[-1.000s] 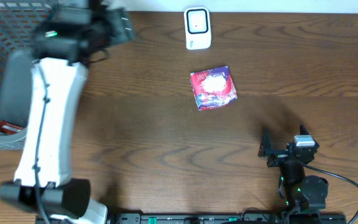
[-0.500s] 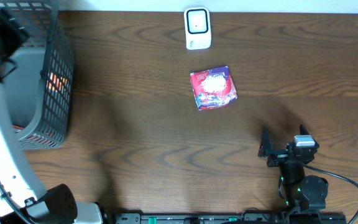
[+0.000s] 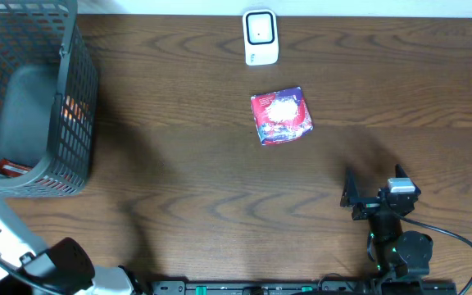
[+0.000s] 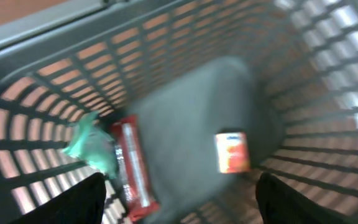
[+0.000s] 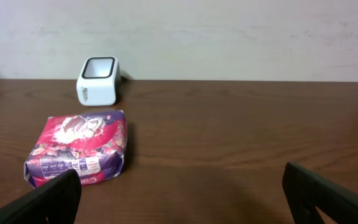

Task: Scan the item barcode
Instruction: 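Move the left gripper back into the basket toward the red snack bar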

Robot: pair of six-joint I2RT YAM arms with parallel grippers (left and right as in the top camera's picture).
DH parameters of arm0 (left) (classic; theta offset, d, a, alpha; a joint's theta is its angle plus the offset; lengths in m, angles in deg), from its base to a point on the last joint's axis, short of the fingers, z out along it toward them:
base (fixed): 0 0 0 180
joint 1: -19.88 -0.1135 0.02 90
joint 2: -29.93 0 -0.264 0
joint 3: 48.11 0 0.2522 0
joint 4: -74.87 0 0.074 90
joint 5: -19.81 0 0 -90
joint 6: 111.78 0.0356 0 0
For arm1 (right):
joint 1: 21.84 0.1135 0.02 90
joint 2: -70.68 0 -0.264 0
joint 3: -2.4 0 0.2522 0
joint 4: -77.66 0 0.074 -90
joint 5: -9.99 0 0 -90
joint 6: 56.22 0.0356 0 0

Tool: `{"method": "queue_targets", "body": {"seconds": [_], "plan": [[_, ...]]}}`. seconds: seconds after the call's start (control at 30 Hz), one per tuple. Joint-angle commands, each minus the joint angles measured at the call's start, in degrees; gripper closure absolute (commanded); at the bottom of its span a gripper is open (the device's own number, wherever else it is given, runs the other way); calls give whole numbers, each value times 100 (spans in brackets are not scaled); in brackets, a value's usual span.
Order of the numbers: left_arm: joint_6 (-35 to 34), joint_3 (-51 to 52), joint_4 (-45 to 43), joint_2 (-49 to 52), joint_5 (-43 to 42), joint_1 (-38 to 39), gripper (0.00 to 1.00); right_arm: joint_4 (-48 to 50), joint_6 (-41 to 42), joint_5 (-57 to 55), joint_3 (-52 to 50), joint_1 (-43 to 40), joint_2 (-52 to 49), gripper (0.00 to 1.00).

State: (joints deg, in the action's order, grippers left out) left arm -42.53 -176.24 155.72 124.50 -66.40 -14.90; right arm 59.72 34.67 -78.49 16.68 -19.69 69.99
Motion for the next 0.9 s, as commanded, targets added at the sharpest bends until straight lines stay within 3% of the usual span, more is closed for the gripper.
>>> {"method": "queue_targets", "body": {"seconds": [0.0,0.43,0.87], "plan": [[42,74,157,332,837,-24,23,-9,76,9,-20,-35,28,1],[-1036,92,1167,1440,1346,-28,23,-9,76,9,-20,-35,28,1],[-1410,533,1366,2247,1335,-28,22,-9,76,9,-20,-35,28,1]]}}
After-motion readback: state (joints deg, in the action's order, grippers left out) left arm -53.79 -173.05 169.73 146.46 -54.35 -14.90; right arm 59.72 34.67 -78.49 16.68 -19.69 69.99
